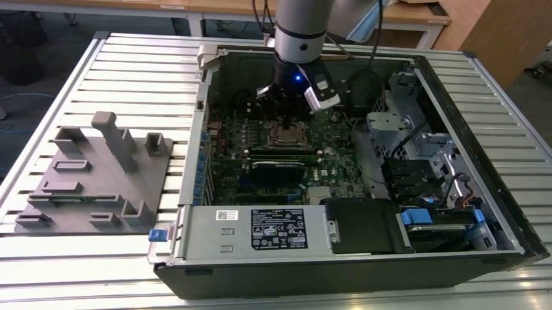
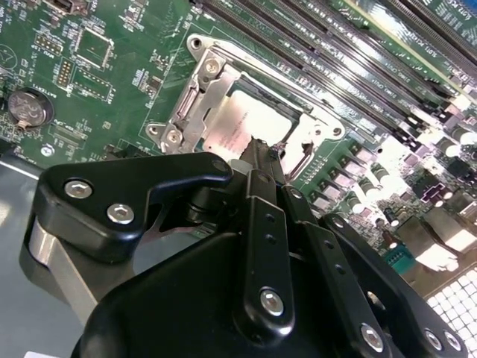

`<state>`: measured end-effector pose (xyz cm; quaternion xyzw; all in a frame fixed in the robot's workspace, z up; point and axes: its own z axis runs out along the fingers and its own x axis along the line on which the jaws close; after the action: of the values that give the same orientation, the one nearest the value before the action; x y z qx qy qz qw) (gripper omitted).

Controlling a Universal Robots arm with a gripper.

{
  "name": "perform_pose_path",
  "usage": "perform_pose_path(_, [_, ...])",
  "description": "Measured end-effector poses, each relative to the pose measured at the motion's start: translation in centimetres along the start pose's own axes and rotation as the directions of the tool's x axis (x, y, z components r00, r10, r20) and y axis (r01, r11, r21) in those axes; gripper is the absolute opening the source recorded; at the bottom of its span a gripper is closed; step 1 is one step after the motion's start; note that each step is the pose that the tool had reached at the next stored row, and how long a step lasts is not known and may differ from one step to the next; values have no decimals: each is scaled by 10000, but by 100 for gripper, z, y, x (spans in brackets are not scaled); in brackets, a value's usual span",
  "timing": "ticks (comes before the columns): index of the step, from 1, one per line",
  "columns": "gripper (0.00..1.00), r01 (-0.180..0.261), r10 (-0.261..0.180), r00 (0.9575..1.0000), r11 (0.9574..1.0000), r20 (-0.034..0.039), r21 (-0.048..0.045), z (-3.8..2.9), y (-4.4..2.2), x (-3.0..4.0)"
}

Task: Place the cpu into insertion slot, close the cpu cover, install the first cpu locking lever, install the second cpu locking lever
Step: 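Close the cpu cover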

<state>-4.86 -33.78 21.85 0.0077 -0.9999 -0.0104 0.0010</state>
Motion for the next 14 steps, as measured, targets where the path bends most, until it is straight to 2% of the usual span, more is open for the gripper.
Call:
perform_pose_path(8, [10,0,0,10000,10000,0,0,17,-5,94])
perform_pose_path(14, [10,0,0,10000,10000,1,0,25,-5,115])
